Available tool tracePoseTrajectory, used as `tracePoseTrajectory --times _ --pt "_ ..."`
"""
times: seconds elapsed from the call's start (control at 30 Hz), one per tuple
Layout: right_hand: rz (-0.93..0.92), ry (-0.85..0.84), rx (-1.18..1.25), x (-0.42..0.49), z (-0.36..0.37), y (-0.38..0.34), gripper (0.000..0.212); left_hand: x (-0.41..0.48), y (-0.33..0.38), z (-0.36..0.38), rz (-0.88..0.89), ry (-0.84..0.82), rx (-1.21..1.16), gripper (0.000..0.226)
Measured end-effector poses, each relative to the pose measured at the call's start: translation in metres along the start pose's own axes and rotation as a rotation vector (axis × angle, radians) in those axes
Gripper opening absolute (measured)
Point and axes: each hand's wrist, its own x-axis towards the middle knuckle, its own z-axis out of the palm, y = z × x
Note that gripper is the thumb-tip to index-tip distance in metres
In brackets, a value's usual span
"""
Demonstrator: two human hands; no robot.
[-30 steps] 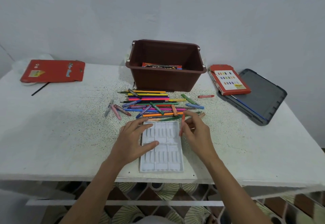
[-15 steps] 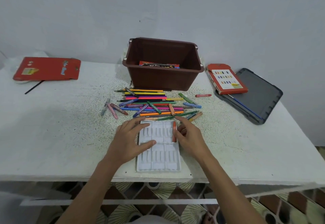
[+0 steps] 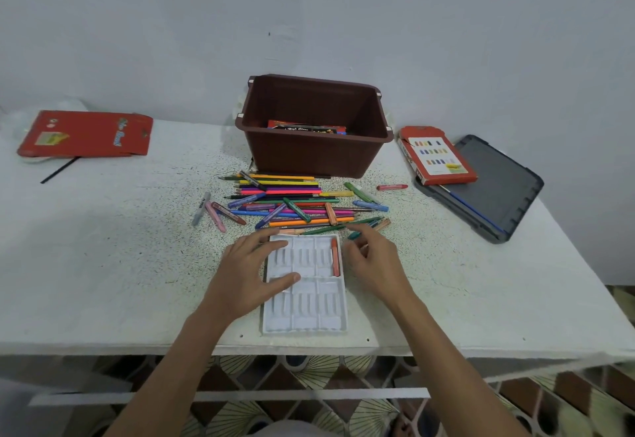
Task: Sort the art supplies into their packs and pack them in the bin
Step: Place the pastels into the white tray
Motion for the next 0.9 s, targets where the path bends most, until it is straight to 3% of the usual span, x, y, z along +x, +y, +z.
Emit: tracePoseTrajectory --times 0.1,0.2,0.43,0.7,0.9 --pt "-0.049 0.156 -0.216 0.006 -0.005 0.015 0.034 0.000 0.000 0.000 -0.006 0.003 -0.022 0.068" --pt "-0.074 0.178 -0.379 0.010 -0.006 0.031 0.039 0.000 0.000 0.000 -0.013 0.004 -0.033 0.069" --pt "-0.142 0.260 -0.518 0.006 0.003 0.039 0.037 0.001 -0.001 0.001 -0.024 0.004 -0.040 0.069" --pt "-0.164 0.177 -0.627 0.010 -0.005 0.039 0.018 0.000 -0.001 0.001 -0.022 0.007 -0.028 0.069" --pt "-0.219 0.165 -0.782 0.011 -0.012 0.036 0.023 0.001 0.000 0.001 -0.036 0.003 -0.023 0.071"
